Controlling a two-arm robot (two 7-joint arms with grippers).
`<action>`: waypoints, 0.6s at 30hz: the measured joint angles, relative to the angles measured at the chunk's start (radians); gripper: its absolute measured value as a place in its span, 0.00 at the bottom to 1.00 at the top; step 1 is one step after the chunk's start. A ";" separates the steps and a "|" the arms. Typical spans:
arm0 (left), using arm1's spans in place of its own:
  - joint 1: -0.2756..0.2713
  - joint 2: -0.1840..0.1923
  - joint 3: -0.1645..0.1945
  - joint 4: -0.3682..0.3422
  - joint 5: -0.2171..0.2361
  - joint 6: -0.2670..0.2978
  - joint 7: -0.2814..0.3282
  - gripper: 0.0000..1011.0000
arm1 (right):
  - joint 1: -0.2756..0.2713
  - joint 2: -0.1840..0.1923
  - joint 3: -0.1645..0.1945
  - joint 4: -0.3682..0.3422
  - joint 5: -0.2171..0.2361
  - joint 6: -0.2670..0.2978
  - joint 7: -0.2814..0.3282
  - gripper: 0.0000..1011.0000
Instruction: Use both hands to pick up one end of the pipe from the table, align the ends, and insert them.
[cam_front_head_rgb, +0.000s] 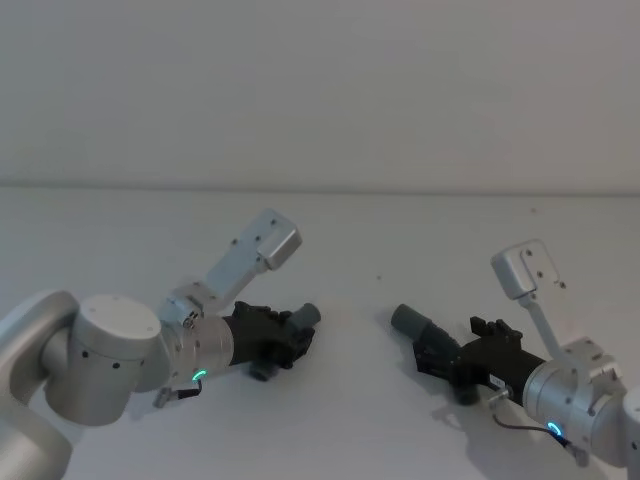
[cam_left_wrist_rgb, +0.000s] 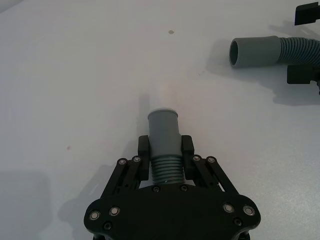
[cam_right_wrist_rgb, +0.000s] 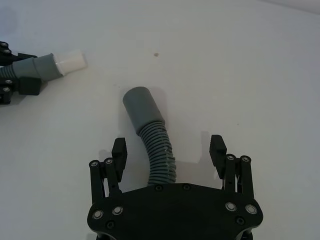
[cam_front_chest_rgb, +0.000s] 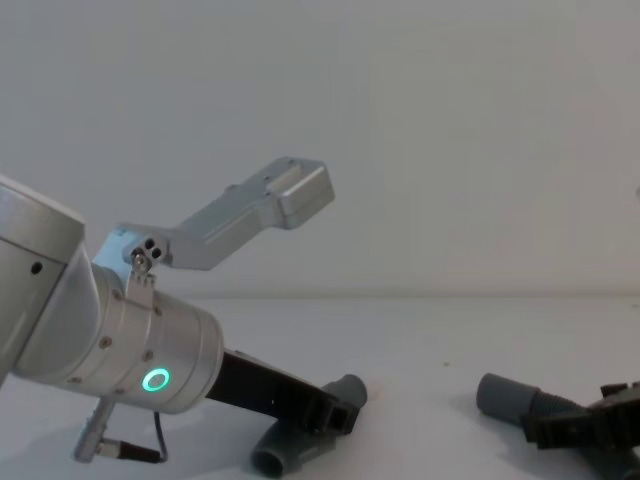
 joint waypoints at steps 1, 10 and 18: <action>0.000 0.000 0.000 0.000 0.000 0.000 0.000 0.35 | 0.002 -0.003 0.001 0.003 0.000 0.003 0.000 1.00; 0.000 0.000 0.000 0.000 0.000 0.000 0.000 0.35 | 0.006 -0.013 0.010 0.014 -0.002 0.017 0.000 1.00; 0.000 0.000 0.000 0.000 0.000 0.000 0.000 0.35 | 0.007 -0.018 0.015 0.019 -0.002 0.023 0.001 0.85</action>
